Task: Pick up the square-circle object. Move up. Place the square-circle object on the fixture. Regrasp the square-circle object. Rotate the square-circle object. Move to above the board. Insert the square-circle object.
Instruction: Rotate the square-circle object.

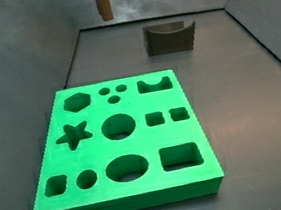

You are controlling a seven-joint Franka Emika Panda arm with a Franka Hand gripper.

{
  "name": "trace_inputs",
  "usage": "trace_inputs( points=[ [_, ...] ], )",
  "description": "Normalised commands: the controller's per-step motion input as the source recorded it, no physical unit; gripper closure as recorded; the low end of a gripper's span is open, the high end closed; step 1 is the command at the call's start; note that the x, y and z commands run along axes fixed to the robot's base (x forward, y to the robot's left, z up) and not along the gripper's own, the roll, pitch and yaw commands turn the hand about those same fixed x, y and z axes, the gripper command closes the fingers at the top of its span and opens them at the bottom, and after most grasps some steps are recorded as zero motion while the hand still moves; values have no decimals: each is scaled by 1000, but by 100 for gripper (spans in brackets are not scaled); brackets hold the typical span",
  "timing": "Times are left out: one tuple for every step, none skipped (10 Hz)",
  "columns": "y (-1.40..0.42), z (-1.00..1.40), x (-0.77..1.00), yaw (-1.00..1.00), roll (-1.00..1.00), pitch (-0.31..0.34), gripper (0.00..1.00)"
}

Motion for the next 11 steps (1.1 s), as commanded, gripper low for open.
trace_inputs(
  points=[
    [6, 2, 2, -1000, -135, 66, 100],
    [10, 5, 3, -851, -148, 71, 100],
    [14, 8, 6, -520, -148, 69, 100],
    [14, 9, 7, -396, -148, 69, 100],
    [15, 10, 8, -232, -147, 68, 100],
    [0, -1000, 0, -146, -347, 67, 100],
    [4, -1000, 15, -111, -340, 41, 100],
    [11, -1000, 25, -95, -315, 17, 100],
    [17, -1000, 21, -73, -250, -15, 100],
    [17, -1000, 14, -57, -198, -44, 100],
    [21, -1000, 13, -53, -191, -57, 100]
  ],
)
